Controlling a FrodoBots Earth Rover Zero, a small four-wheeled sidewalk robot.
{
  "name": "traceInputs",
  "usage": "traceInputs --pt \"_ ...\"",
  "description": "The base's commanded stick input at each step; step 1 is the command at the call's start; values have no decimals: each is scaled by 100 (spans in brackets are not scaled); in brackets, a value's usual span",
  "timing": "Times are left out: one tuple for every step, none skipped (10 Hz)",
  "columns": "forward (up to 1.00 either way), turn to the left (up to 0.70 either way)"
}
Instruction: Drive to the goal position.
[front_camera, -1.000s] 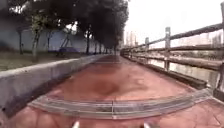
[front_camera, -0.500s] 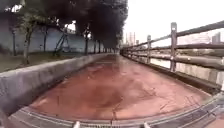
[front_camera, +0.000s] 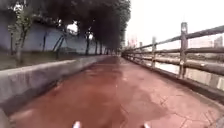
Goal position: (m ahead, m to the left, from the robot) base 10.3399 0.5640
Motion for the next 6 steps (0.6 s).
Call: traceInputs --pt "70 0" --pt "70 0" --pt "70 0" --pt "70 0" --pt "70 0" --pt "70 0"
